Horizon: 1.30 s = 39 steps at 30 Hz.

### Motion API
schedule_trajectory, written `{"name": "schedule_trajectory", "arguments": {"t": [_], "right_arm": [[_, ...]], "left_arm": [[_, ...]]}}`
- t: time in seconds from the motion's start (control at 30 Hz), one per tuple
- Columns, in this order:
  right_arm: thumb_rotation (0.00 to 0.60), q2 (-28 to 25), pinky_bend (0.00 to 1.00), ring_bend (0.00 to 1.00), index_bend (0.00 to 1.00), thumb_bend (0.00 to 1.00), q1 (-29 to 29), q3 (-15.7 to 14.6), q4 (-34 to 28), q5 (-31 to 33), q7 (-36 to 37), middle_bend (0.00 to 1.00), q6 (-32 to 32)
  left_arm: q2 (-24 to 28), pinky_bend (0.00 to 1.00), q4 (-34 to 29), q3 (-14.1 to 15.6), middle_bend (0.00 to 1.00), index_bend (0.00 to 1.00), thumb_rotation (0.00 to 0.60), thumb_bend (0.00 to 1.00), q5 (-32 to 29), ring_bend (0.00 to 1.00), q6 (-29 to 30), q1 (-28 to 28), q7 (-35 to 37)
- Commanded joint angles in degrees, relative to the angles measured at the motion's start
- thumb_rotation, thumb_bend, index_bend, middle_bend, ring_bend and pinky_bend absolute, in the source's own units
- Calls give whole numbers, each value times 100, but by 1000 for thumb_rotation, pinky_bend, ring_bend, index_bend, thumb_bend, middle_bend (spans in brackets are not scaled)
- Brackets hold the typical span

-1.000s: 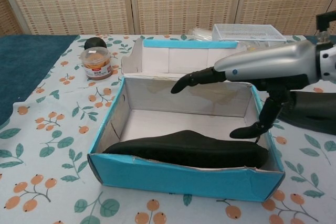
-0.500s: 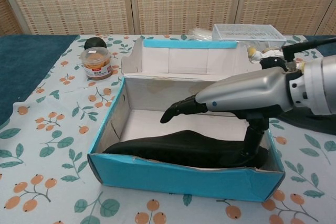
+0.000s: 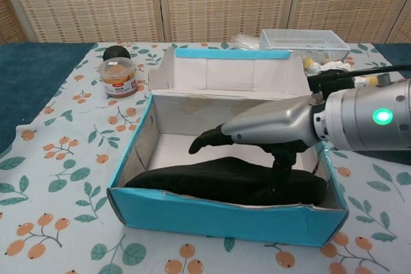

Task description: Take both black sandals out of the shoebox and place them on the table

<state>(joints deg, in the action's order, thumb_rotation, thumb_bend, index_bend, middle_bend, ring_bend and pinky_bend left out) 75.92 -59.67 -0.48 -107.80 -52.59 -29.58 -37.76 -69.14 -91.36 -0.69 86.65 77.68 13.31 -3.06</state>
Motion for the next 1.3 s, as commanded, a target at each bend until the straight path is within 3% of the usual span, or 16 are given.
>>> {"name": "schedule_trajectory", "arguments": {"t": [0.03,0.1,0.2,0.4,0.63,0.93,1.1,1.3], "right_arm": [[600,263,491,281,419,243,-137,-87,152,514,-175,458,-229],[600,319,629,429,578,243,-211,-144,157,690,-280,589,-308],[600,383,758,587,778,242,-242,-193,120,779,-411,755,-549],[600,562,836,703,962,244,115,-150,143,107,-222,900,-1246],[600,681,857,737,1000,276,633,28,474,-1207,912,945,-1630],[600,438,857,737,1000,278,834,139,683,-2274,2103,946,-1563],[600,443,857,735,1000,278,936,57,966,-2907,1902,946,-1789],[600,546,857,735,1000,278,1158,156,1094,-3169,2077,946,-2170]], "left_arm": [[6,137,1,-2,0,0,600,455,-6,0,-12,1,9],[9,136,3,-4,0,0,600,455,-16,0,-22,1,14],[15,136,1,-8,0,0,600,455,-13,0,-14,-4,20],[23,136,-9,-4,0,0,600,455,-7,0,-4,-16,17],[17,136,-31,19,0,0,600,454,35,0,-25,-11,14],[15,136,-44,25,0,0,600,454,40,0,-30,-18,-4],[27,136,-122,87,0,0,600,455,186,0,-14,-15,107],[36,136,-218,244,0,0,600,454,591,0,75,-7,164]]}}
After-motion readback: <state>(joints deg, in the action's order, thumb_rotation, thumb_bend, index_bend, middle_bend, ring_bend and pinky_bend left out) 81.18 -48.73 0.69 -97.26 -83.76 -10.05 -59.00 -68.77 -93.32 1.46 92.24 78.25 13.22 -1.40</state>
